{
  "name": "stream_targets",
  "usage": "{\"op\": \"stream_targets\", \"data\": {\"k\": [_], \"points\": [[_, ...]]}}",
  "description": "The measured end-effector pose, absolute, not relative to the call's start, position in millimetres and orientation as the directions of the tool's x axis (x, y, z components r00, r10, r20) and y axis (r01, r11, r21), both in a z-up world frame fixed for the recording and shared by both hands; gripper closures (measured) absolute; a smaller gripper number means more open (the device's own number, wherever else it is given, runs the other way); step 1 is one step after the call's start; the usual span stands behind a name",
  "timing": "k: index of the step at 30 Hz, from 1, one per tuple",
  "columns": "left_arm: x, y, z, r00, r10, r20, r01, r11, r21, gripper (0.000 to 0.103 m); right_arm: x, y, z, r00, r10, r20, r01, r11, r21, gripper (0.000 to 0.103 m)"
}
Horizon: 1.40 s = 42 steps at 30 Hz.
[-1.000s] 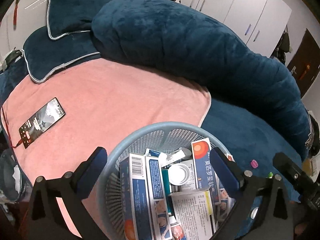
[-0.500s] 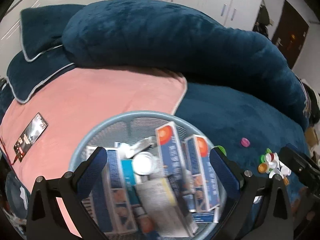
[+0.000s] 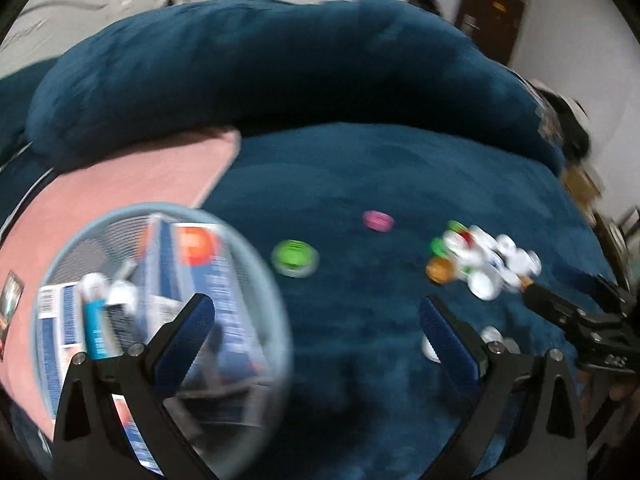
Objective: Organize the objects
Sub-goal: 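Grasp a white cap with the right gripper while the left gripper grasps a white ring cap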
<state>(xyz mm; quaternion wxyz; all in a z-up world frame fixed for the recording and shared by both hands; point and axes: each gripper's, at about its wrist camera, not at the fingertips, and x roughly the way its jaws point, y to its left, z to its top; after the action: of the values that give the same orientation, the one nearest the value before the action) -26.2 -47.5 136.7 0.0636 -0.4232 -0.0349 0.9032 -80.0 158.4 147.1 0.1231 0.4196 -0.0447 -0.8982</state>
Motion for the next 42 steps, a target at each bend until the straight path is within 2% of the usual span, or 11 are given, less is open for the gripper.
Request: {"op": "stream_targets", "data": {"k": [9,16,19,20,21,31,33,34,36,37,42], "points": [[-17,23,108,-0.548,0.233,-0.803,-0.218,-0.967,-0.132,0.001,-34,207,85,-0.562,-0.133,-0.816,0.109,-0.99,0.086,0.0],[-23,37,84,-0.489,0.256,-0.834,-0.201,-0.963,-0.177,0.001,-30,203,66,-0.538,-0.164,-0.827,0.17,-0.982,0.084,0.003],[-27,39,73,-0.472,0.247,-0.846,-0.183,-0.967,-0.18,0.001,-35,202,58,-0.512,-0.183,-0.839,0.174,-0.979,0.107,0.036],[-28,39,69,-0.464,0.241,-0.852,-0.175,-0.968,-0.178,0.001,-38,202,54,-0.497,-0.19,-0.846,0.179,-0.977,0.114,0.054],[-29,40,65,-0.459,0.238,-0.856,-0.17,-0.969,-0.178,0.001,-39,201,51,-0.488,-0.194,-0.851,0.181,-0.976,0.118,0.062],[-40,68,44,-0.442,0.24,-0.864,-0.215,-0.964,-0.157,0.002,-32,242,59,-0.533,-0.164,-0.83,0.002,-0.981,0.192,0.061],[-41,80,40,-0.45,0.222,-0.865,-0.249,-0.961,-0.118,0.008,-34,242,58,-0.527,-0.166,-0.833,-0.004,-0.98,0.198,0.061],[-42,86,36,-0.449,0.207,-0.869,-0.262,-0.961,-0.093,0.017,-33,242,57,-0.525,-0.165,-0.835,0.001,-0.981,0.194,0.061],[-42,90,28,-0.435,0.18,-0.882,-0.264,-0.962,-0.066,0.041,-34,239,56,-0.521,-0.167,-0.837,0.013,-0.982,0.188,0.061],[-42,90,25,-0.429,0.17,-0.887,-0.261,-0.963,-0.058,0.06,-33,239,56,-0.521,-0.166,-0.837,0.016,-0.983,0.185,0.061],[-37,84,33,-0.439,0.201,-0.876,-0.26,-0.961,-0.09,0.062,-32,242,58,-0.528,-0.169,-0.832,0.009,-0.981,0.194,0.061]]}}
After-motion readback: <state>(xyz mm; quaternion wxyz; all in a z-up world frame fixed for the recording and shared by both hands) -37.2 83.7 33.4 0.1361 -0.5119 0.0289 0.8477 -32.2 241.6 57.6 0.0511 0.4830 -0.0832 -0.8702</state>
